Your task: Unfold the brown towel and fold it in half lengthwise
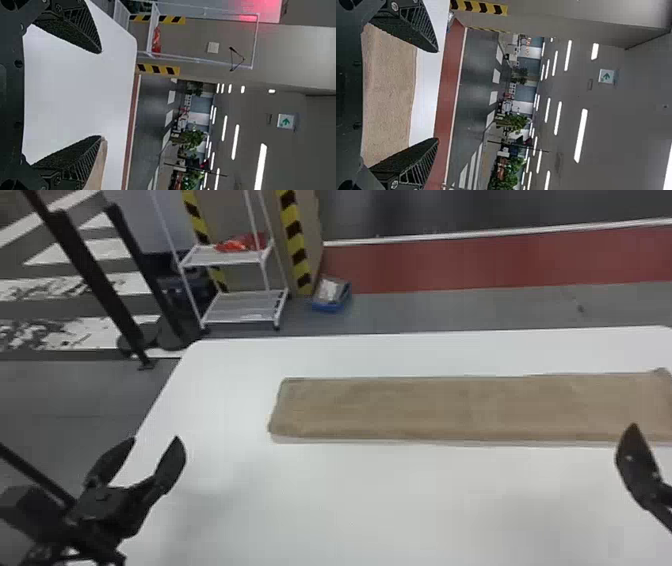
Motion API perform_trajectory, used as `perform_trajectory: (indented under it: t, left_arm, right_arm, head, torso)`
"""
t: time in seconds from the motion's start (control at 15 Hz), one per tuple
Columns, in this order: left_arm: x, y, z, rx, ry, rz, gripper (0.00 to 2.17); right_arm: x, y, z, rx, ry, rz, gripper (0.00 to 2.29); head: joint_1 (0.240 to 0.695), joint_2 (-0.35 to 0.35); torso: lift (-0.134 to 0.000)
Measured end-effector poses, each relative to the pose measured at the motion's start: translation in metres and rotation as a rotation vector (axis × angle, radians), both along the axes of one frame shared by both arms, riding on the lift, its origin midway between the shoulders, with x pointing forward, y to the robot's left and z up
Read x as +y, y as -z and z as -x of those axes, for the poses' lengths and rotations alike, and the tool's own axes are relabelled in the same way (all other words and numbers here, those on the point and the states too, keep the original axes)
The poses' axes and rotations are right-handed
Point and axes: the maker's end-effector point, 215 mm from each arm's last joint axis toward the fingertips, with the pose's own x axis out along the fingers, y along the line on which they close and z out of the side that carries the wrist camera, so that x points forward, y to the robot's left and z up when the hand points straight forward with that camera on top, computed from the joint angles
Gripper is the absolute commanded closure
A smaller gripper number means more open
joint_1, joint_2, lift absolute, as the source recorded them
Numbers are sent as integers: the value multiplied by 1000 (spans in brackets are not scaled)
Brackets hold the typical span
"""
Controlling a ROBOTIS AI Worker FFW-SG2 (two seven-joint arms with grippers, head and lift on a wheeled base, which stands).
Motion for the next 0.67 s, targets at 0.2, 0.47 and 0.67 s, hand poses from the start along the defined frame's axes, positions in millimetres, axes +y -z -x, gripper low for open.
perform_trajectory:
  t: [0.2,0.47,0.67]
  left_arm:
    - [-1,-9,8,-39,-30,-28,130]
    - [-17,-11,12,-59,2,-62,130]
    - [-17,-1,15,-37,10,-63,130]
  right_arm:
    - [1,11,16,-21,1,0,93]
    - [0,16,24,-33,6,-4,97]
    - [-5,20,26,-24,14,-19,97]
  head:
    - [695,239]
    - [695,221]
    - [695,214]
  torso:
    - [-123]
    - [-123]
    - [-123]
